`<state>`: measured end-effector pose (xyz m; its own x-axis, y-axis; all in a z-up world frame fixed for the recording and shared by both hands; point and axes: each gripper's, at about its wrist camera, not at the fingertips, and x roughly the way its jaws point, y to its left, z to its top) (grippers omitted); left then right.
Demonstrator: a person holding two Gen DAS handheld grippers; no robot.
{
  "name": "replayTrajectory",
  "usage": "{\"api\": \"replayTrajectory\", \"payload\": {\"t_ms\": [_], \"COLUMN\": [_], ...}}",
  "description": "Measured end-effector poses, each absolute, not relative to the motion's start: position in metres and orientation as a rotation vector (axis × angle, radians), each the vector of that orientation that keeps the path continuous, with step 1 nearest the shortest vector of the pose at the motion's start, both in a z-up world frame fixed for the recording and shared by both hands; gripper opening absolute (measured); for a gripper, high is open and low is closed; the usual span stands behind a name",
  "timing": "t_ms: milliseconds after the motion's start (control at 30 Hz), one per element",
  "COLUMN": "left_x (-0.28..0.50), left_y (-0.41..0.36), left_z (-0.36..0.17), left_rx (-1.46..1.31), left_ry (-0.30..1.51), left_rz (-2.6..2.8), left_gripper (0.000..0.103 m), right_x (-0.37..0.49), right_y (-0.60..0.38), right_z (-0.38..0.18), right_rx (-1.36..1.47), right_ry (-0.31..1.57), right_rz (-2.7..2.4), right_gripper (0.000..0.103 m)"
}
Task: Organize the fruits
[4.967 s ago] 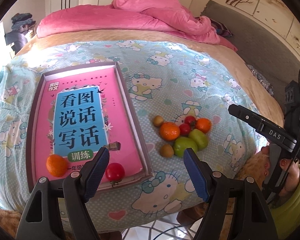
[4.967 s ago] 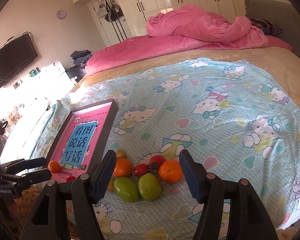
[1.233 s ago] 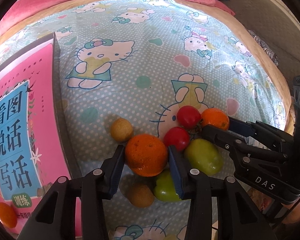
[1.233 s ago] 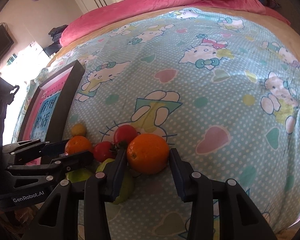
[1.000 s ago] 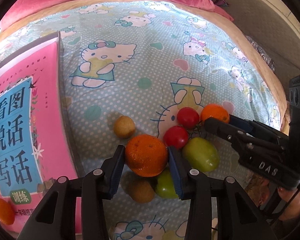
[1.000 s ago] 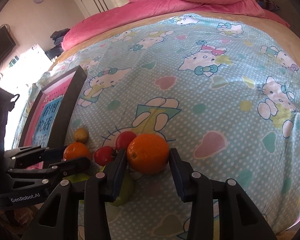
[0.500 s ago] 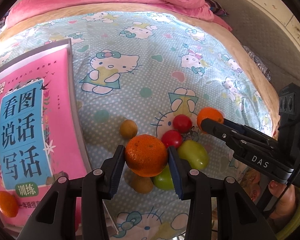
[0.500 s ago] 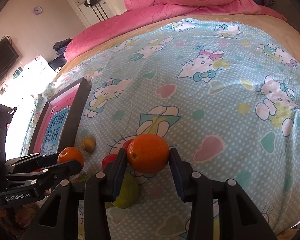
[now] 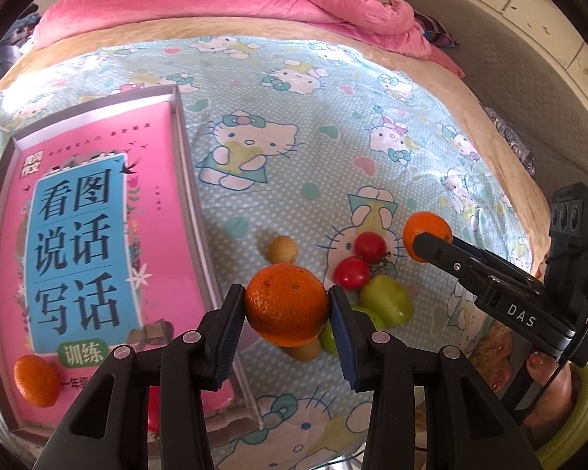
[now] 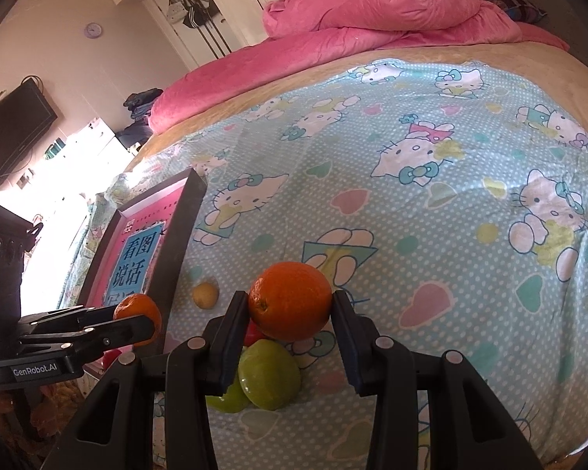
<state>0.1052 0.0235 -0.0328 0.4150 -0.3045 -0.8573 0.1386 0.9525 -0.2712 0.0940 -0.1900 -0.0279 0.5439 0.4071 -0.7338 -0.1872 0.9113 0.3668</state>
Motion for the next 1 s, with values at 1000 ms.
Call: {"api": "replayTrajectory", "payload": {"t_ms": [1000], "left_x": [0.081], "left_y": [0.098], "left_z": [-0.009], "left_rx": [-0.264], "left_ry": [1.063], "left_rz": [-0.136], "left_gripper": [0.044], "right_x": [0.059], "right_y": [-0.130], "right_z": [-0.004], "right_rx": [0.134], "right_ry": [0.823], "right_rz": [0.576], "right_gripper": [0.043]}}
